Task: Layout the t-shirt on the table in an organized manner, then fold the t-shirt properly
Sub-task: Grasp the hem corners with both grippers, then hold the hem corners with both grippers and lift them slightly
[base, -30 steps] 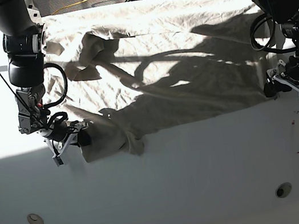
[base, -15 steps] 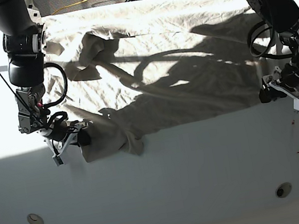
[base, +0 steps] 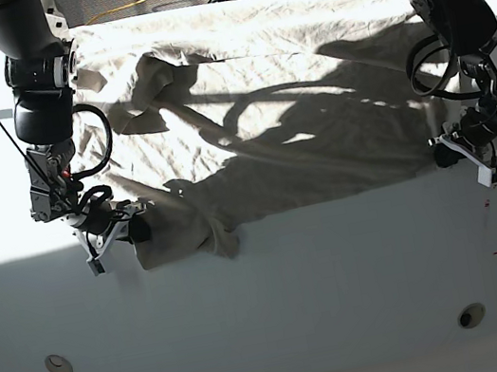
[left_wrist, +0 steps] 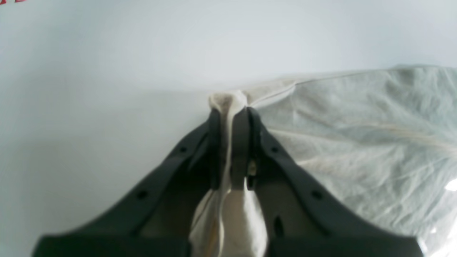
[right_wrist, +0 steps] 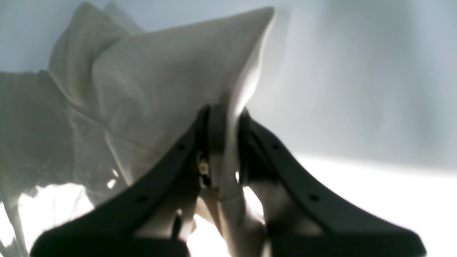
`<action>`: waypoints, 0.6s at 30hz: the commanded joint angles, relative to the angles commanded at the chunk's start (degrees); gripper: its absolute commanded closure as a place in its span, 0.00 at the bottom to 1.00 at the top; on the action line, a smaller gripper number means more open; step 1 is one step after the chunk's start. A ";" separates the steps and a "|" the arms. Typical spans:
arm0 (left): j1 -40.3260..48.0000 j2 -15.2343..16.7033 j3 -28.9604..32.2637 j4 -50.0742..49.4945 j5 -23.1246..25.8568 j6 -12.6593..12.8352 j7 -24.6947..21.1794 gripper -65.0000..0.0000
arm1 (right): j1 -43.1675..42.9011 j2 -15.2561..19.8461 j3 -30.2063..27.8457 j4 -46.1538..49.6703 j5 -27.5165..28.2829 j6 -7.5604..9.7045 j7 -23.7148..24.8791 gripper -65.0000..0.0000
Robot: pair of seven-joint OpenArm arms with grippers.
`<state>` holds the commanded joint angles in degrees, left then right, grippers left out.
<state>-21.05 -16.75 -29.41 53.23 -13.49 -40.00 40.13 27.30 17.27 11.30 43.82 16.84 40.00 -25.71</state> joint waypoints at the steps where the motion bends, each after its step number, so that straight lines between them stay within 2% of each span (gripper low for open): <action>1: 0.00 0.00 0.00 1.14 0.00 0.00 0.00 1.00 | 0.62 0.09 0.00 0.00 0.00 0.00 -0.09 0.93; 8: 0.18 0.00 0.00 8.35 -0.09 0.00 1.58 1.00 | 2.73 1.58 0.62 0.88 0.09 0.00 -3.52 0.93; 11: 0.09 0.00 0.00 10.02 -0.09 0.00 3.43 1.00 | 2.46 1.85 2.55 4.04 0.09 0.00 -5.45 0.93; 18: 0.09 0.00 -0.09 10.73 -0.18 0.00 4.57 1.00 | 0.09 1.76 5.27 14.33 0.09 0.00 -13.19 0.93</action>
<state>-20.97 -16.75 -29.49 63.96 -13.67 -40.00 44.70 27.38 19.03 16.57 58.15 16.92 40.00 -38.90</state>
